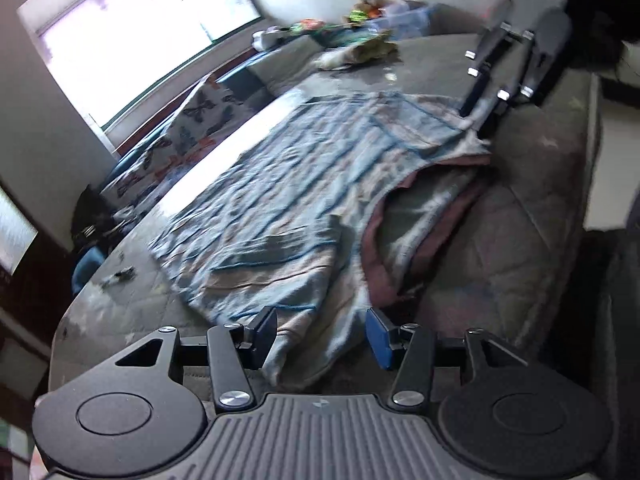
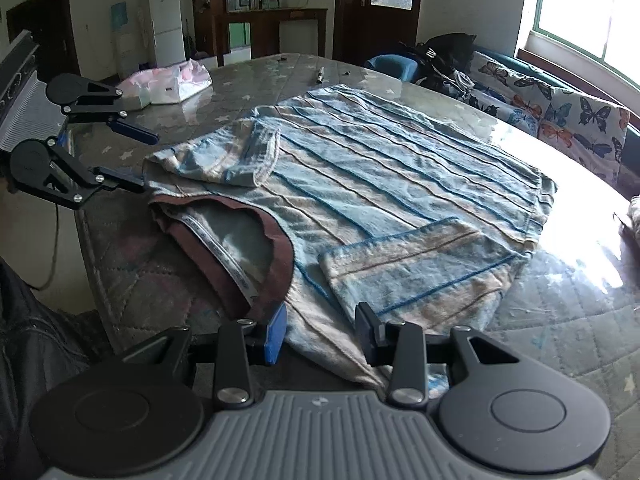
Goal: Fold clothes
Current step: 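Grasp the maroon collar edge of the striped cloth with both grippers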
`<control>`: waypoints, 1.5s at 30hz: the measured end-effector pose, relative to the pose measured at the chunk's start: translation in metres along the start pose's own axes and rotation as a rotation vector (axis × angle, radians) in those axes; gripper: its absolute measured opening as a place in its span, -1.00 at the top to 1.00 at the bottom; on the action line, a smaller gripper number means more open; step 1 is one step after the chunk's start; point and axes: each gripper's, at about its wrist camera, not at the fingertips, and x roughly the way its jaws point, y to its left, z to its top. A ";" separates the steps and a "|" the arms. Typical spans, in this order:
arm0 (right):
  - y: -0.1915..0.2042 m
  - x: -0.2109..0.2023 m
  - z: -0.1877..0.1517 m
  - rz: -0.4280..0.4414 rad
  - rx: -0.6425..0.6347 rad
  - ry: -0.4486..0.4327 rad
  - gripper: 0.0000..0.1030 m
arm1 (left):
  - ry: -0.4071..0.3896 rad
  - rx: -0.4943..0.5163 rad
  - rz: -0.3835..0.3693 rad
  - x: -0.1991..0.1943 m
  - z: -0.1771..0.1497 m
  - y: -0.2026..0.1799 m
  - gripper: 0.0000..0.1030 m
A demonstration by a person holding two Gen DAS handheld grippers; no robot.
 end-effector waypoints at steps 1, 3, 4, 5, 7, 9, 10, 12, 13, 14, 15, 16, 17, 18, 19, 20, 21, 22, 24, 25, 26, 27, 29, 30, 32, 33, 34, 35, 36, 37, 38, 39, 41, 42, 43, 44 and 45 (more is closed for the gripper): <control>0.000 0.000 -0.001 -0.002 -0.004 0.006 0.26 | -0.006 0.021 -0.013 0.001 0.000 -0.003 -0.02; -0.001 0.000 -0.002 -0.007 -0.010 0.019 0.26 | -0.020 0.060 -0.039 0.002 0.000 -0.011 -0.03; -0.001 0.000 -0.003 -0.006 -0.011 0.024 0.26 | -0.021 0.075 -0.048 0.004 0.000 -0.013 -0.02; -0.001 0.000 -0.003 -0.006 -0.014 0.029 0.26 | -0.020 0.084 -0.057 0.006 0.000 -0.014 0.03; -0.001 -0.001 -0.004 -0.005 -0.023 0.036 0.25 | -0.018 0.099 -0.075 0.010 -0.001 -0.017 0.13; 0.000 0.000 -0.005 -0.006 -0.032 0.042 0.20 | -0.016 0.098 -0.093 0.014 -0.001 -0.017 0.39; 0.000 0.001 -0.005 -0.006 -0.036 0.045 0.18 | -0.019 0.096 -0.104 0.016 -0.001 -0.016 0.44; 0.002 0.002 -0.006 -0.002 -0.050 0.050 0.17 | -0.030 0.090 -0.111 0.017 0.001 -0.015 0.58; 0.003 0.002 -0.006 0.000 -0.057 0.053 0.17 | -0.035 0.081 -0.109 0.017 0.002 -0.014 0.62; 0.003 0.001 -0.006 0.002 -0.067 0.056 0.15 | -0.043 0.062 -0.111 0.016 0.004 -0.011 0.66; 0.004 0.000 -0.007 0.005 -0.077 0.058 0.09 | -0.052 0.041 -0.109 0.014 0.006 -0.007 0.69; 0.005 0.000 -0.007 0.006 -0.087 0.060 0.06 | -0.061 0.019 -0.108 0.013 0.008 -0.002 0.70; 0.006 -0.001 -0.008 0.006 -0.100 0.063 0.03 | -0.066 -0.013 -0.106 0.013 0.011 0.004 0.72; 0.006 -0.001 -0.008 0.004 -0.113 0.064 0.03 | -0.072 -0.044 -0.105 0.014 0.013 0.010 0.73; 0.006 -0.001 -0.009 0.002 -0.121 0.064 0.03 | -0.078 -0.074 -0.103 0.014 0.016 0.016 0.74; 0.007 -0.001 -0.009 0.002 -0.131 0.064 0.02 | -0.084 -0.102 -0.101 0.016 0.019 0.021 0.75; 0.008 0.000 -0.009 0.000 -0.138 0.060 0.02 | -0.091 -0.127 -0.099 0.017 0.023 0.027 0.75; 0.008 0.001 -0.009 -0.002 -0.143 0.056 0.02 | -0.096 -0.149 -0.099 0.018 0.027 0.031 0.76; 0.009 0.004 -0.009 -0.002 -0.154 0.048 0.02 | -0.106 -0.191 -0.101 0.022 0.034 0.041 0.77; 0.010 0.005 -0.009 -0.004 -0.157 0.045 0.02 | -0.107 -0.204 -0.102 0.025 0.036 0.045 0.77; 0.010 0.007 -0.009 -0.005 -0.161 0.043 0.02 | -0.109 -0.218 -0.103 0.028 0.039 0.049 0.78; 0.010 0.008 -0.009 -0.005 -0.165 0.041 0.02 | -0.110 -0.231 -0.104 0.030 0.041 0.052 0.78; 0.011 0.010 -0.009 -0.010 -0.172 0.027 0.02 | -0.108 -0.259 -0.108 0.036 0.045 0.060 0.78; 0.011 0.010 -0.008 -0.013 -0.173 0.021 0.02 | -0.106 -0.271 -0.110 0.039 0.046 0.063 0.78; 0.008 0.014 -0.006 -0.014 -0.154 0.012 0.07 | -0.101 -0.282 -0.111 0.044 0.046 0.065 0.78; 0.006 0.015 -0.005 -0.014 -0.140 0.008 0.09 | -0.096 -0.285 -0.111 0.046 0.046 0.065 0.78; 0.004 0.017 -0.003 -0.013 -0.126 0.004 0.15 | -0.091 -0.288 -0.111 0.048 0.045 0.065 0.78; 0.002 0.019 -0.002 -0.008 -0.109 0.002 0.36 | -0.088 -0.295 -0.111 0.047 0.043 0.066 0.78; 0.000 0.019 -0.001 0.000 -0.089 0.000 0.46 | -0.085 -0.303 -0.111 0.045 0.041 0.067 0.77; -0.003 0.020 0.001 0.005 -0.066 -0.004 0.50 | -0.083 -0.310 -0.112 0.044 0.039 0.067 0.77; -0.006 0.019 0.002 0.016 -0.038 -0.009 0.59 | -0.080 -0.318 -0.112 0.043 0.036 0.068 0.77; -0.010 0.018 0.004 0.032 -0.006 -0.014 0.61 | -0.079 -0.327 -0.113 0.040 0.034 0.068 0.77; -0.017 0.013 0.008 0.052 0.042 -0.033 0.69 | -0.078 -0.323 -0.112 0.035 0.028 0.066 0.71; -0.019 0.012 0.009 0.051 0.052 -0.037 0.74 | -0.077 -0.318 -0.111 0.032 0.026 0.064 0.71; -0.020 0.011 0.010 0.049 0.062 -0.038 0.78 | -0.071 -0.317 -0.110 0.030 0.023 0.063 0.71; -0.022 0.012 0.012 0.048 0.074 -0.039 0.82 | -0.065 -0.316 -0.109 0.028 0.020 0.062 0.71; -0.023 0.012 0.013 0.047 0.085 -0.039 0.83 | -0.062 -0.319 -0.111 0.026 0.018 0.061 0.69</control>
